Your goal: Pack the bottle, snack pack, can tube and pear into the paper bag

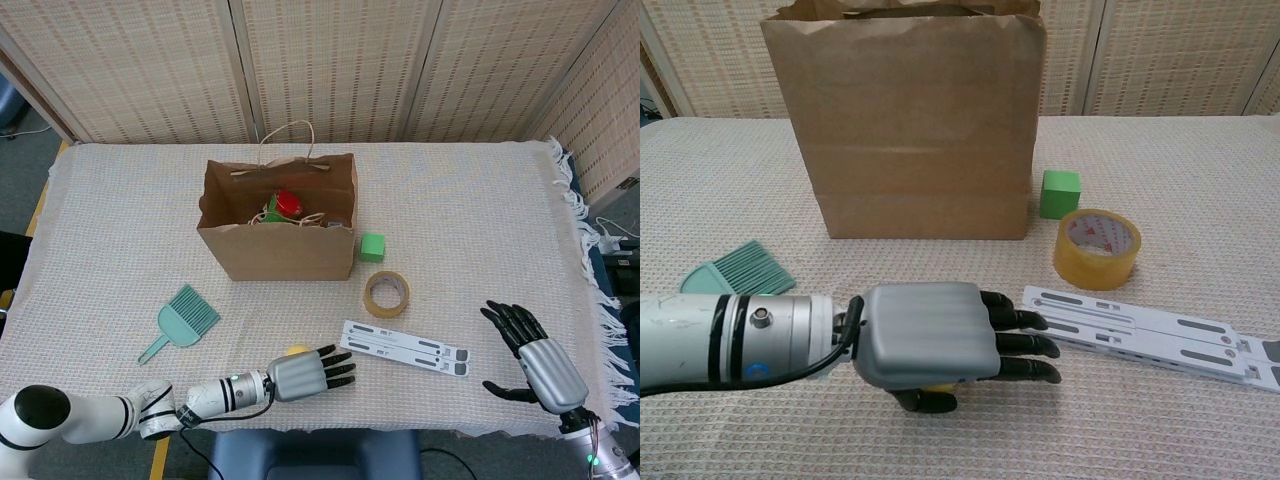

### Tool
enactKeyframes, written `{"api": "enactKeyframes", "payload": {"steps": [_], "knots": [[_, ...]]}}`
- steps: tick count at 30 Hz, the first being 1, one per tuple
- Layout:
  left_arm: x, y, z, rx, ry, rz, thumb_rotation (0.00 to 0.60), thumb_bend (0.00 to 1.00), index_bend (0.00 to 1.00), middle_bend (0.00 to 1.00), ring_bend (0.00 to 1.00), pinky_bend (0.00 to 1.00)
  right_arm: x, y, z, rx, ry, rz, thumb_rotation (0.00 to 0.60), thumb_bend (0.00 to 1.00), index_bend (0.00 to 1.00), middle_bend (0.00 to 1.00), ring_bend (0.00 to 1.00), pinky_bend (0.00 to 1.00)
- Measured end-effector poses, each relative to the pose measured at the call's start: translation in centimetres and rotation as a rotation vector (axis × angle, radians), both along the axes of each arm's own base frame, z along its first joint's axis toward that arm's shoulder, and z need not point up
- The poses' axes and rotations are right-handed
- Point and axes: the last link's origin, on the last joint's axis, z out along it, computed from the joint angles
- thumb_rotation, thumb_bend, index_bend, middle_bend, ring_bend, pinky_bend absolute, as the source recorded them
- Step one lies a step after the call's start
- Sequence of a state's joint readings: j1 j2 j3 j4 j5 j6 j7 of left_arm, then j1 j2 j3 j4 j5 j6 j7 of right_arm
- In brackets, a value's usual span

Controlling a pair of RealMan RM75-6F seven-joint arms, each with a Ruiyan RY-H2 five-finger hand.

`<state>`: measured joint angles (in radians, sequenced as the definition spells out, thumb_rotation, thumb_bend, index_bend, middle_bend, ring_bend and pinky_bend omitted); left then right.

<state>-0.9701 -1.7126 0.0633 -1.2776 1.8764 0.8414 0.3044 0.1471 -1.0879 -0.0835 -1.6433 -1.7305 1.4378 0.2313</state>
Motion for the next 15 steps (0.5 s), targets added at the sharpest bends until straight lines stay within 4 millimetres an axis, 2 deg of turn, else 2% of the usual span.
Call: {"api": "enactKeyframes", "payload": {"steps": [6,15], "knots": [[-1.0,1.3,0.9,0.058,0.047,0.019,0.600,0.39,0.14,0.11,0.08,0.24,0.0,0.0,0.0,0.005,0.003,0.001,0.600,0.03,0.00,0.00,0.00,0.00],[-1.9,2.7,2.7,0.139,0.091,0.066,0.600,0.39,0.10,0.07,0.08,0.24,0.0,0.1,-0.1,0.008,0.009,0.001,0.600,0.03,0.00,0.00,0.00,0.00]]}}
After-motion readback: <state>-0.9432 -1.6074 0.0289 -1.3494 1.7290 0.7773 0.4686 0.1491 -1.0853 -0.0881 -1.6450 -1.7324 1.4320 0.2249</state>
